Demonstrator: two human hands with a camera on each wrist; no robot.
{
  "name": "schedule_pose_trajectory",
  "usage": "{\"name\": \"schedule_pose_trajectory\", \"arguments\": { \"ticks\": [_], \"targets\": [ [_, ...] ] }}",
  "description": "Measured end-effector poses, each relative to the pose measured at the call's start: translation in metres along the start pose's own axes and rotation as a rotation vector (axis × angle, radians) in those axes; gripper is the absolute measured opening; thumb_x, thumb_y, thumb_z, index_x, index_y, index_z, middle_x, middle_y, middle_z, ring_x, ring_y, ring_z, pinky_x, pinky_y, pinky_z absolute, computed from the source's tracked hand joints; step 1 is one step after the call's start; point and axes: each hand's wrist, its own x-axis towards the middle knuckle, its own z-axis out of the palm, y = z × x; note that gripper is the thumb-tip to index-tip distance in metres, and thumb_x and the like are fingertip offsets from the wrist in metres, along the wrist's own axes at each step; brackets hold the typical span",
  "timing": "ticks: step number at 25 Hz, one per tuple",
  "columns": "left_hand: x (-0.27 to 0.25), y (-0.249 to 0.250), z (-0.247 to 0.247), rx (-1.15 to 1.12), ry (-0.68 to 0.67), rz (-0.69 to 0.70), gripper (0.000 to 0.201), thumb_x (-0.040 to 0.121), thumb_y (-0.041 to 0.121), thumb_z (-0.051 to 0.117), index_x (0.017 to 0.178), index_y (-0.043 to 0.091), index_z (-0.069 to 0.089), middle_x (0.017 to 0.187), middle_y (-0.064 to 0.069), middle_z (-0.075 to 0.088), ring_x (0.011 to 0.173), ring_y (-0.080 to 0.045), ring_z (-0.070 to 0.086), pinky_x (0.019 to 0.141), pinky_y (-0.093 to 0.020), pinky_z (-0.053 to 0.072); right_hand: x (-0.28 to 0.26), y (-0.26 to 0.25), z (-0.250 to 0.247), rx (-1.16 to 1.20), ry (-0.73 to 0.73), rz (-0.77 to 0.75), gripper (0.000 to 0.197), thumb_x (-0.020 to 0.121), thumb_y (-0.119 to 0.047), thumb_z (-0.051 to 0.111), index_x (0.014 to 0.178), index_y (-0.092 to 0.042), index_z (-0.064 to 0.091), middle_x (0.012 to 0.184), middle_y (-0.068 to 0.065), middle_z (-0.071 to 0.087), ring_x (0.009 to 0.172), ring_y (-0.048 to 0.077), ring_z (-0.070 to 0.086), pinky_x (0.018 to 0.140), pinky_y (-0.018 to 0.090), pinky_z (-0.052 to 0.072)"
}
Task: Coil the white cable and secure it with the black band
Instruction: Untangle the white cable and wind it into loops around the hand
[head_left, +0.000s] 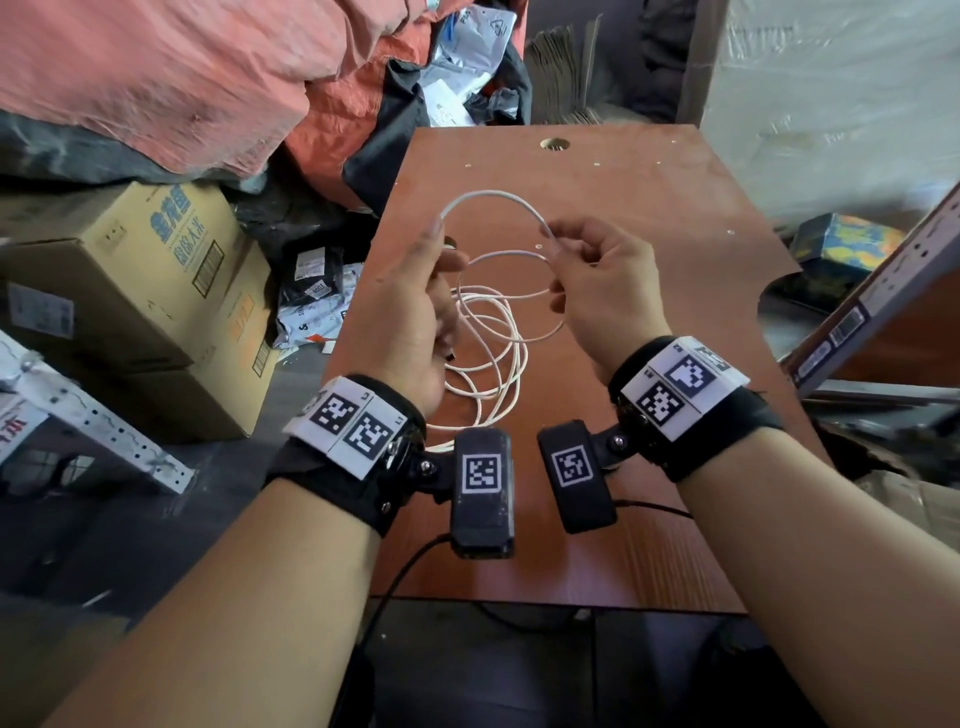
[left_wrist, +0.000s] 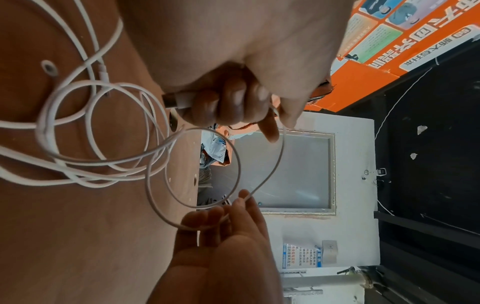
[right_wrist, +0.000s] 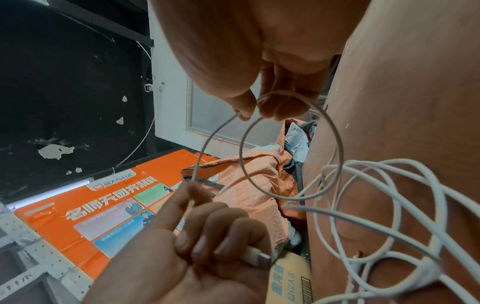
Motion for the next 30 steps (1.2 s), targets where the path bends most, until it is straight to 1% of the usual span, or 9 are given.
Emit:
{"name": "schedule_pose_trajectory", "arguments": {
  "ticks": [3,6,9,11,16,20,23,26,30],
  "targets": [
    [-0.005,-0.004,-0.008,-0.070,-0.068,-0.103,0.046,0.098,0.044,0.051,0.061,0.020,0.040,0.049,0.003,0.021,0.042,-0.012,0.016,0.047,-0.029,0.011,-0.009,0.007,-0.002,-0.066,-0.049,-0.057,0.017,0.095,-0.014,0.061,0.105,-0.020,0.073,0.062,-0.014,0.060,0.052,0.016,0.051,0.055,0.033,0.050],
    [-0.005,-0.001,-0.017,-0.139,-0.152,-0.166,0.051,0.097,0.042,0.051,0.057,0.021,0.028,0.050,0.003,0.027,0.043,-0.012,0.016,0.048,-0.029,0.009,-0.016,0.015,-0.006,-0.220,-0.123,-0.189,0.022,0.094,-0.020,0.062,0.113,-0.024,0.072,0.091,0.001,0.065,0.069,0.008,0.057,0.070,0.027,0.049],
    [-0.003,0.007,-0.023,-0.243,-0.238,-0.175,0.050,0.099,0.041,0.046,0.056,0.017,0.036,0.053,0.001,0.040,0.039,-0.009,0.022,0.043,-0.023,0.013,-0.022,0.019,-0.007,-0.319,-0.182,-0.288,0.026,0.095,-0.022,0.061,0.119,-0.025,0.070,0.092,-0.001,0.067,0.074,0.005,0.060,0.072,0.024,0.050],
    [-0.002,0.011,-0.026,-0.262,-0.274,-0.157,0.048,0.101,0.040,0.042,0.060,0.015,0.042,0.056,0.000,0.046,0.037,-0.008,0.025,0.039,-0.020,0.014,-0.024,0.018,-0.008,-0.315,-0.220,-0.285,0.027,0.096,-0.021,0.060,0.122,-0.026,0.069,0.085,-0.009,0.067,0.067,0.001,0.061,0.067,0.024,0.051],
    [0.007,0.013,-0.025,-0.314,-0.321,-0.155,0.048,0.102,0.041,0.038,0.070,0.013,0.059,0.040,0.007,0.026,0.037,-0.008,0.013,0.034,-0.019,0.013,-0.019,0.014,-0.012,-0.366,-0.309,-0.240,0.031,0.099,-0.024,0.055,0.128,-0.030,0.064,0.070,-0.013,0.062,0.055,-0.003,0.054,0.059,0.016,0.045],
    [0.012,0.010,-0.017,-0.380,-0.343,-0.137,0.055,0.103,0.042,0.035,0.077,0.010,0.071,0.040,0.007,0.026,0.040,-0.008,0.010,0.035,-0.020,0.013,-0.013,0.012,-0.011,-0.407,-0.349,-0.172,0.035,0.100,-0.017,0.047,0.132,-0.026,0.060,0.081,-0.006,0.070,0.046,0.000,0.047,0.051,0.011,0.035],
    [0.016,0.013,-0.017,-0.500,-0.300,-0.062,0.048,0.103,0.042,0.036,0.093,0.011,0.071,0.048,0.008,0.035,0.039,-0.006,0.019,0.037,-0.021,0.016,-0.014,0.011,-0.007,-0.453,-0.392,-0.164,0.023,0.100,-0.019,0.047,0.120,-0.021,0.059,0.090,-0.007,0.074,0.051,-0.008,0.051,0.052,0.011,0.036],
    [0.022,0.016,-0.018,-0.568,-0.237,-0.004,0.046,0.104,0.043,0.033,0.105,0.013,0.067,0.053,0.008,0.042,0.039,-0.005,0.024,0.037,-0.020,0.019,-0.011,0.012,-0.005,-0.396,-0.369,-0.145,0.004,0.099,-0.023,0.051,0.102,-0.022,0.053,0.083,-0.008,0.075,0.056,-0.006,0.055,0.061,0.022,0.045],
    [0.031,0.024,-0.021,-0.612,-0.104,0.040,0.046,0.104,0.043,0.031,0.110,0.013,0.065,0.058,0.007,0.053,0.040,-0.006,0.029,0.040,-0.020,0.022,-0.005,0.009,-0.006,-0.340,-0.350,-0.148,0.004,0.096,-0.024,0.058,0.095,-0.020,0.057,0.070,-0.004,0.069,0.057,0.006,0.061,0.066,0.043,0.057]
  ]
}}
